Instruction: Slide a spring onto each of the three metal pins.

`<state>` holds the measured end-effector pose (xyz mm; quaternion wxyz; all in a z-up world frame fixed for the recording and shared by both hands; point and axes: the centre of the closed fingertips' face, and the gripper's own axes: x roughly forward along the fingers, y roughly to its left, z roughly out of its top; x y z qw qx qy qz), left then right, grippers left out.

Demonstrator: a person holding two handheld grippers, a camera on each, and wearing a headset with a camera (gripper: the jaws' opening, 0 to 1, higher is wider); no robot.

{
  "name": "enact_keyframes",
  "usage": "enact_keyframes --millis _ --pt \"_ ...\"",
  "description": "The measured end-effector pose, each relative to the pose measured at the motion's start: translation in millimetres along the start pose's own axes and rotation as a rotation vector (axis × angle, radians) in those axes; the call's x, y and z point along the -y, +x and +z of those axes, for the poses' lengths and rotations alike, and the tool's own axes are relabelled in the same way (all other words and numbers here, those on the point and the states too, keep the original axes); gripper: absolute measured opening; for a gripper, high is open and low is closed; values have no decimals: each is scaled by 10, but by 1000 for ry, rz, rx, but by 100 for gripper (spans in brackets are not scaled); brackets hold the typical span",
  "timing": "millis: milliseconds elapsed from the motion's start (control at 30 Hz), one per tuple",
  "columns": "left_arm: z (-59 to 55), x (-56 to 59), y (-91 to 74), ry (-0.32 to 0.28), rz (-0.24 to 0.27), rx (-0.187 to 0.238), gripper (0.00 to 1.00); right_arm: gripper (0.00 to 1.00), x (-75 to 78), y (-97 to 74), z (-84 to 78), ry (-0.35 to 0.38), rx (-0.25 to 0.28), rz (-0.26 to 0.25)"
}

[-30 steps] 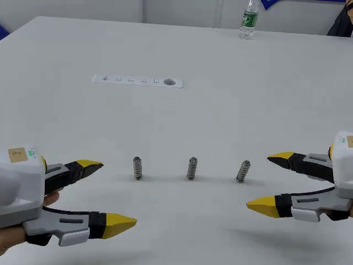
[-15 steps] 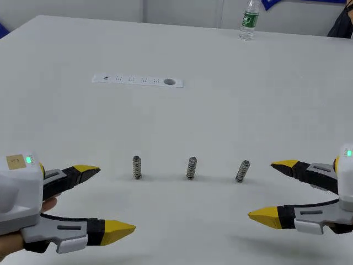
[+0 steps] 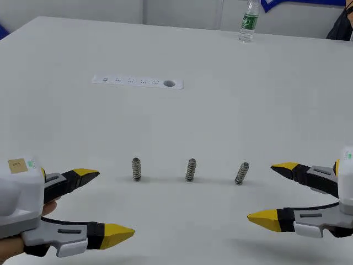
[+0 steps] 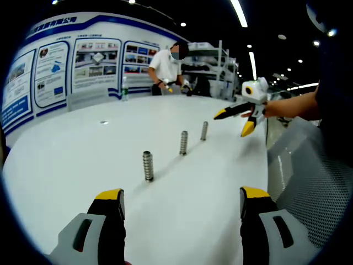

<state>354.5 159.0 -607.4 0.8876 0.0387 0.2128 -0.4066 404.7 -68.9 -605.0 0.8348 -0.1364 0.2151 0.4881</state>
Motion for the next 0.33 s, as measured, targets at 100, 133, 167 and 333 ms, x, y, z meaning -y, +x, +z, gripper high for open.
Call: enact_keyframes --millis 100,133,167,333 --pt "-2 -4 -1 -1 2 -1 88 78 -2 -7 0 3 0 -1" --pt "-2 -4 -1 -2 2 -1 88 78 2 -7 -3 5 -1 -2" --pt "-2 -5 -1 -2 2 -1 88 78 5 -9 -6 6 -2 -3" --pt "-10 -11 3 -2 2 -4 87 78 22 -21 -10 9 -1 -8"
